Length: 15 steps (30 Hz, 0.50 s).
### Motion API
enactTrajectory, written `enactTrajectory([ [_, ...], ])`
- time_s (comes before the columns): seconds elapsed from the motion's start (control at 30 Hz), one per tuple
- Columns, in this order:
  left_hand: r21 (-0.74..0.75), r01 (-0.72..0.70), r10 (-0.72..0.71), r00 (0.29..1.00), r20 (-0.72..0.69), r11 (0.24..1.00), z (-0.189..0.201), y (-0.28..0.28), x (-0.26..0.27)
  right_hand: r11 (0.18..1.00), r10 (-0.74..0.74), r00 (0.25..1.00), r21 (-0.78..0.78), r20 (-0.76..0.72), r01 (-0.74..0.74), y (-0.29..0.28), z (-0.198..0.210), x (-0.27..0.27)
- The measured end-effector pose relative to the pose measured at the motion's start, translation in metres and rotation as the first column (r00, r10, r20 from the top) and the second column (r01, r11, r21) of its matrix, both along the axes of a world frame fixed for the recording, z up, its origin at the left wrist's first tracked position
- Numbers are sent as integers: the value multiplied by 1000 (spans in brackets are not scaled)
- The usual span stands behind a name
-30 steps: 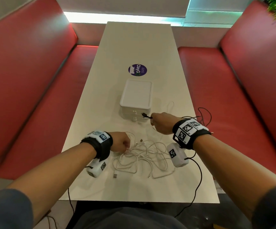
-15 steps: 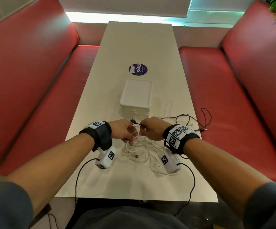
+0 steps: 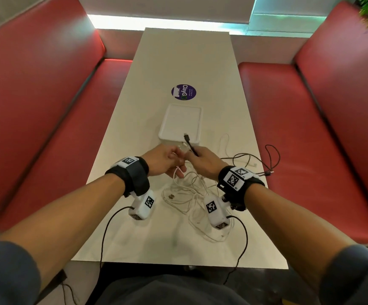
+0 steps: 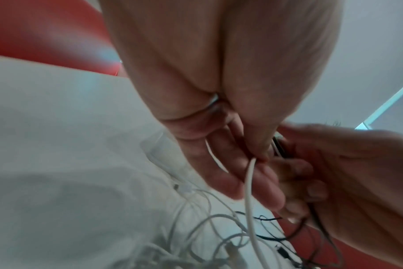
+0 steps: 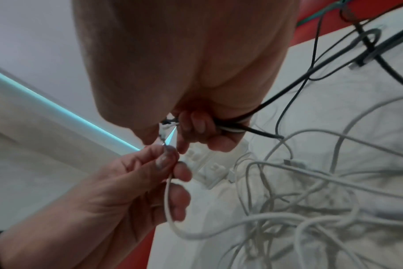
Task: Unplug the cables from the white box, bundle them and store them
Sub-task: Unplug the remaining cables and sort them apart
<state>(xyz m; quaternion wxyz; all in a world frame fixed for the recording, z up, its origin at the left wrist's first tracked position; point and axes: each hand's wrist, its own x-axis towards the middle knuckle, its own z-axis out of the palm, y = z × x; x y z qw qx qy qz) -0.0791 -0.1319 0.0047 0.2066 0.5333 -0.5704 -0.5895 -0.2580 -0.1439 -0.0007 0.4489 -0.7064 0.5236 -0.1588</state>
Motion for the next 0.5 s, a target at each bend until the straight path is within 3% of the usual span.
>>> enactTrajectory([
  [0.13, -37, -123, 119, 988, -95, 992, -4, 3, -6, 992, -50, 998, -122, -28, 46, 1, -3, 3],
  [0.2, -23, -111, 108, 989, -99, 994, -7, 6, -6, 986, -75, 997, -153, -23, 70, 2, -4, 2],
  [0.37, -22, 112, -111, 993, 41, 993, -18, 15, -5, 982, -114, 989, -142, 97, 127, 3, 1, 2],
  [0.5, -15, 246, -238, 950, 204, 969, -27, 27, -5, 961, -255, 928, -32, 273, 274, -7, 13, -1],
])
